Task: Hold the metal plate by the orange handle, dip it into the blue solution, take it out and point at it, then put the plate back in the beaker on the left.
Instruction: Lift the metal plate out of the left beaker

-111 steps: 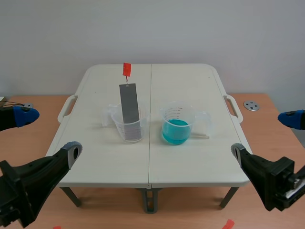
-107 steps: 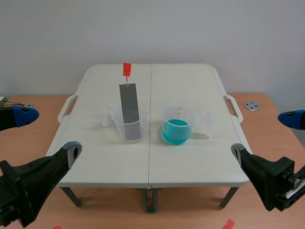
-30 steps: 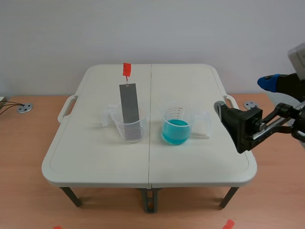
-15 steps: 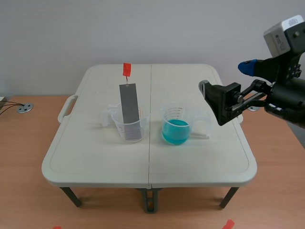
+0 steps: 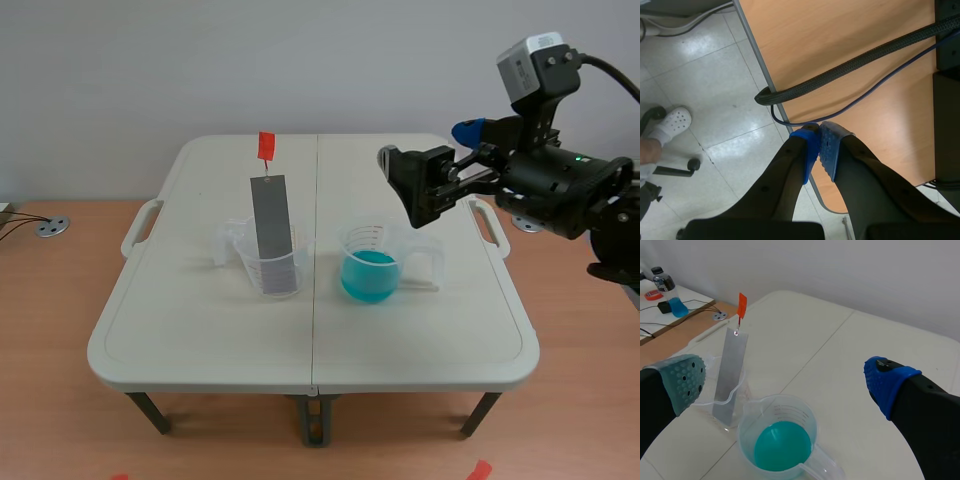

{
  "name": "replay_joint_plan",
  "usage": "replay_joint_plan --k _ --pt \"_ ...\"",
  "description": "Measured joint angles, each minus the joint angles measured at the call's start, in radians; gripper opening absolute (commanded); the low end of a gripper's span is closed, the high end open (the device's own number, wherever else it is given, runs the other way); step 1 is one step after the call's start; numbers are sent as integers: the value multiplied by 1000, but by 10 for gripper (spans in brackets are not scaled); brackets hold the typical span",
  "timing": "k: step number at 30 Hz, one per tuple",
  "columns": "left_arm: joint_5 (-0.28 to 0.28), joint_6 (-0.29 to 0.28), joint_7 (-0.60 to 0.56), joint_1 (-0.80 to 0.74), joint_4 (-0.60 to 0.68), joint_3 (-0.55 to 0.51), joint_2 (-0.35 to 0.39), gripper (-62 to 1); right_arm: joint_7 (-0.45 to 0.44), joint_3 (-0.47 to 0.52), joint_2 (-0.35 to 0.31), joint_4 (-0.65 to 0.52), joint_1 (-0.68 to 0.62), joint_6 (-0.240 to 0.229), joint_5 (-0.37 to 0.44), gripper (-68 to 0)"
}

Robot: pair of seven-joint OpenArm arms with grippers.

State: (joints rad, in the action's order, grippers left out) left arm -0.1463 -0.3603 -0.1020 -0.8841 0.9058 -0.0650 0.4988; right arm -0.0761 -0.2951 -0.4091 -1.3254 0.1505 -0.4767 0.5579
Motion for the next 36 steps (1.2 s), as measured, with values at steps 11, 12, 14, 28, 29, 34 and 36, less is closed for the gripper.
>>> replay_joint_plan --k 11,12,14,28,29,34,36 --pt "0 0 0 0 0 0 0 -593 8 -108 68 185 183 -18 -14 -12" --pt "0 0 0 0 0 0 0 -593 8 -121 74 204 201 -18 -15 -12" --pt "0 0 0 0 0 0 0 -593 10 -145 90 243 237 -18 -15 -12" --pt "0 0 22 20 0 0 0 -593 30 -316 220 577 497 -19 -15 -12" --pt "0 0 22 20 0 0 0 -593 30 -321 233 598 512 -21 -15 -12" --pt "0 0 22 20 0 0 0 -593 56 -343 300 702 584 -37 -15 -12" --pt "0 0 22 20 0 0 0 -593 59 -352 327 740 607 -37 -15 -12"
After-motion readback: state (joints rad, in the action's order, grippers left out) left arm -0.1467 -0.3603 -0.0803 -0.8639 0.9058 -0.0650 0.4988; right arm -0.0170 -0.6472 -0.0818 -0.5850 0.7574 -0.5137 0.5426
